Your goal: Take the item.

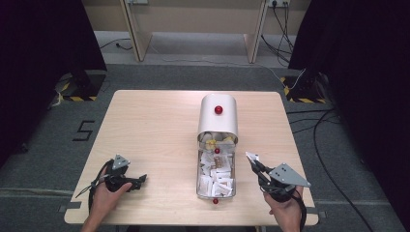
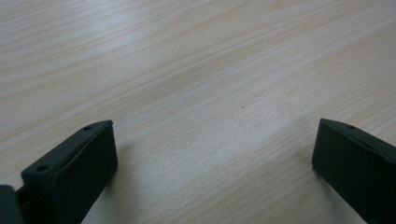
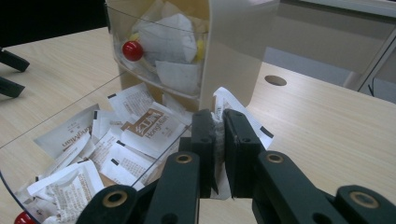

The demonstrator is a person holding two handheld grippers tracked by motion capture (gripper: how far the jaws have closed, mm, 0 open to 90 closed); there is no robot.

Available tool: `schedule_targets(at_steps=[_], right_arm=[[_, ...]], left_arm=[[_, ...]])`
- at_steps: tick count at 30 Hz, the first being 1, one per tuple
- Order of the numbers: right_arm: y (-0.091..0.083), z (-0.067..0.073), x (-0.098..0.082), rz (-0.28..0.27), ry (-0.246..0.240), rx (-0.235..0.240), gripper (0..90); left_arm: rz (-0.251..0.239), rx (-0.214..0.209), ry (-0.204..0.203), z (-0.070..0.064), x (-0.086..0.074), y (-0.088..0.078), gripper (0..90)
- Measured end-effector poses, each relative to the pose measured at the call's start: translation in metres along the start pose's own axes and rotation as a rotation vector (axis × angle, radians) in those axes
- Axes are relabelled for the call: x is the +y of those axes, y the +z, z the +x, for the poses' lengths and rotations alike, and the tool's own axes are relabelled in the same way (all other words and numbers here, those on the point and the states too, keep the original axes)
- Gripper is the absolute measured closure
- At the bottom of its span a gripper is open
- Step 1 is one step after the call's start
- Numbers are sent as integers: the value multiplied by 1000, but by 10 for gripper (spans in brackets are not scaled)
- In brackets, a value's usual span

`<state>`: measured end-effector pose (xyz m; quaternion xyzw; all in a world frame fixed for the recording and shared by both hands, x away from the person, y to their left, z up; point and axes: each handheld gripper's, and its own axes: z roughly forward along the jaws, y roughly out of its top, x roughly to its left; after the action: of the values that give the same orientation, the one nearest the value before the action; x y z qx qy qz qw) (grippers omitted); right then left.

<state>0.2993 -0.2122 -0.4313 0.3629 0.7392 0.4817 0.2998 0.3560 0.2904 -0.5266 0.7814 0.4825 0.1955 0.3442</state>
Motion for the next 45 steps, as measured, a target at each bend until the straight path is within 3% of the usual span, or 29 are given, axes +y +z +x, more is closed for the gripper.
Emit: schedule_targets(at_steps=[33, 45], right_arm=[[-4, -22, -7, 12, 26, -57, 837], [3, -39, -15, 37, 54, -82, 836]], left_arm=[[0, 0, 1, 0, 0, 0, 0], [0, 0, 1, 0, 0, 0, 0]])
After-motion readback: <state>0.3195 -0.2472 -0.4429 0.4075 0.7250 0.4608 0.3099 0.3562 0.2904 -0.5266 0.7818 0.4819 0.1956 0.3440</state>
